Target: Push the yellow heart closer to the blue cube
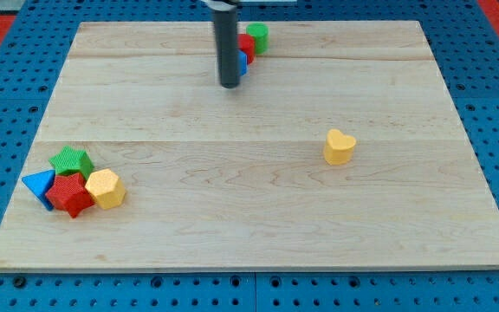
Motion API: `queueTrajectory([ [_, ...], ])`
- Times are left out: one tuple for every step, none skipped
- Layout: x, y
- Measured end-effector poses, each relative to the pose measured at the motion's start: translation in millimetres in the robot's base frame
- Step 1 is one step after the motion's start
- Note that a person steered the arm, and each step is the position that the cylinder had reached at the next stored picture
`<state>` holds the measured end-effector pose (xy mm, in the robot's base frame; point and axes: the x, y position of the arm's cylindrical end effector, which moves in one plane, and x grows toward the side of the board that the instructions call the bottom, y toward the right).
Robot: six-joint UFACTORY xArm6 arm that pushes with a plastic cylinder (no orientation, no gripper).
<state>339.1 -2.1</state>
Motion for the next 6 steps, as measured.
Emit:
queueTrajectory([
  [21.8, 80.1],
  [45.8, 146.7],
  [102.8, 165.7],
  [145.2, 151.5],
  [140.9, 90.1],
  [120.8, 50.3],
])
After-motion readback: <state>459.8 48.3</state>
